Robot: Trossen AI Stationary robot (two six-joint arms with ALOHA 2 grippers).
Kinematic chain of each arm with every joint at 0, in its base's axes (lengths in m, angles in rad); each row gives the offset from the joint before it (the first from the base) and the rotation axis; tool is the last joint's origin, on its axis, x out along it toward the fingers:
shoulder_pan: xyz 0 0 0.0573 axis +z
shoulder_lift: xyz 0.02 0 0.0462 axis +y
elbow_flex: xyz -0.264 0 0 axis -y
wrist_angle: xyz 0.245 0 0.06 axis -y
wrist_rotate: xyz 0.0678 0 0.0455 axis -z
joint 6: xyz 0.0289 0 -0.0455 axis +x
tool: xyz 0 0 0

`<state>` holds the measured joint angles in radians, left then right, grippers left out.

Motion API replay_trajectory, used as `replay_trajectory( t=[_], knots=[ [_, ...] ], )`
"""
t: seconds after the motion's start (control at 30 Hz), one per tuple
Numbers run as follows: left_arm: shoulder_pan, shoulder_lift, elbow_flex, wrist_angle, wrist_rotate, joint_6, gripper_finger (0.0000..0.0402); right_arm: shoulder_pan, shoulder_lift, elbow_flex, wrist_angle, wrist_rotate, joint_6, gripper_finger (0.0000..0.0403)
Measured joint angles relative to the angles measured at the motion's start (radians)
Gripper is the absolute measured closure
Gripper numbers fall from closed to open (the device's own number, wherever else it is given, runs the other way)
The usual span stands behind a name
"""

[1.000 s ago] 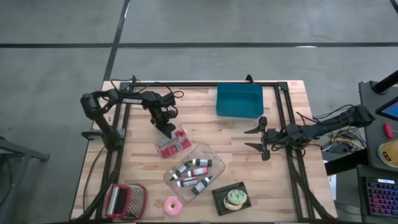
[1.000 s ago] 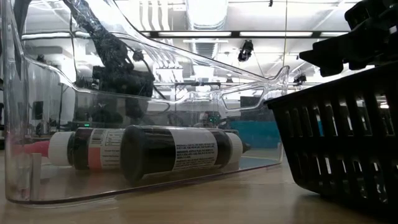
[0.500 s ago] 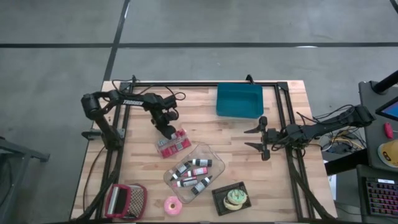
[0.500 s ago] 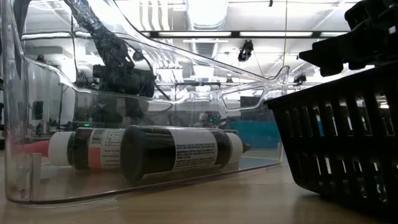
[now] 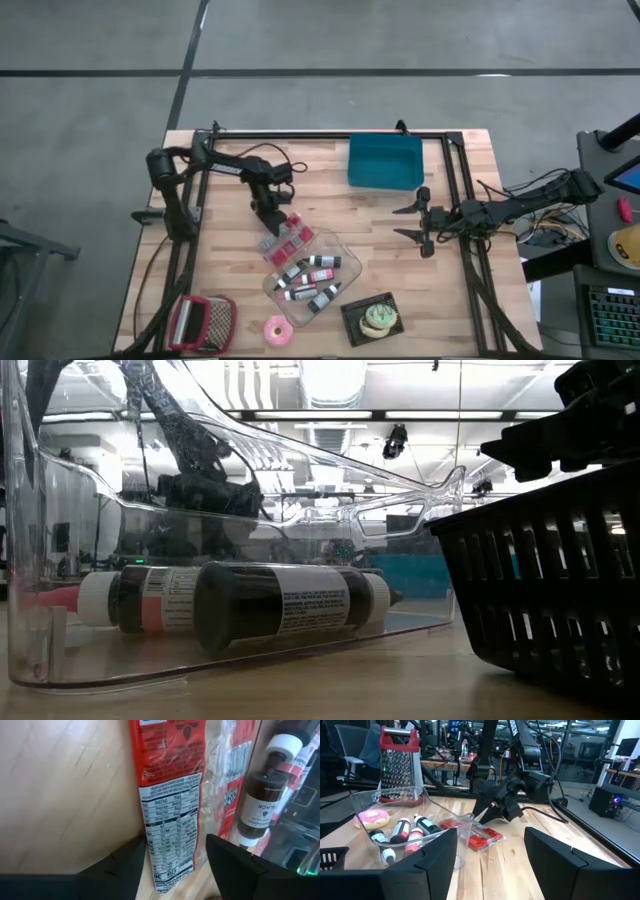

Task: Pick & Place Food Item
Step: Put the popcorn bag into the blue bin

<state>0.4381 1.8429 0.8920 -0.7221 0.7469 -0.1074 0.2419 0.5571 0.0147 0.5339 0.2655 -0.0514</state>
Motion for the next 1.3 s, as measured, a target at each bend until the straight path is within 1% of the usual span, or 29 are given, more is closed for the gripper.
replay_trajectory(
  t=[0.07, 0.13, 0.23, 0.37, 0.43, 0.63, 0.7, 0.83, 0.93, 1.13, 1.3],
  knots=[
    [-0.002, 0.002, 0.010, 0.003, -0.014, 0.000, 0.0203, 0.000, 0.000, 0.000, 0.000, 0.003, -0.001, 0.0177],
    [-0.006, 0.002, 0.015, 0.023, -0.025, 0.001, 0.0233, 0.000, 0.000, 0.000, 0.000, 0.006, -0.001, 0.0177],
    [-0.013, 0.003, 0.017, 0.056, -0.036, -0.001, 0.0288, 0.000, 0.000, 0.000, 0.000, 0.013, -0.005, 0.0177],
    [-0.022, 0.004, 0.017, 0.092, -0.045, 0.000, 0.0373, 0.000, 0.000, 0.000, 0.000, 0.026, -0.009, 0.0177],
    [-0.022, 0.004, 0.018, 0.090, -0.061, 0.002, 0.0393, 0.000, 0.000, 0.000, 0.000, 0.026, -0.010, 0.0177],
    [0.005, 0.000, 0.020, 0.054, -0.125, 0.010, 0.0399, 0.000, 0.000, 0.000, 0.000, 0.026, -0.012, 0.0177],
    [0.021, -0.001, 0.020, 0.048, -0.128, 0.007, 0.0400, 0.000, 0.000, 0.000, 0.000, 0.026, -0.012, 0.0177],
    [0.046, -0.002, 0.045, 0.010, -0.179, 0.002, 0.0400, 0.000, 0.000, 0.000, 0.001, 0.026, -0.011, 0.0177],
    [0.056, -0.014, 0.082, -0.022, -0.249, 0.022, 0.0400, 0.000, 0.000, 0.000, 0.001, 0.026, -0.011, 0.0177],
    [0.049, -0.059, 0.207, -0.146, -0.352, 0.073, 0.0401, 0.000, 0.000, 0.000, 0.001, 0.026, -0.008, 0.0177],
    [0.048, -0.084, 0.274, -0.192, -0.358, 0.099, 0.0401, 0.000, 0.000, 0.000, -0.001, 0.026, -0.004, 0.0177]
  ],
)
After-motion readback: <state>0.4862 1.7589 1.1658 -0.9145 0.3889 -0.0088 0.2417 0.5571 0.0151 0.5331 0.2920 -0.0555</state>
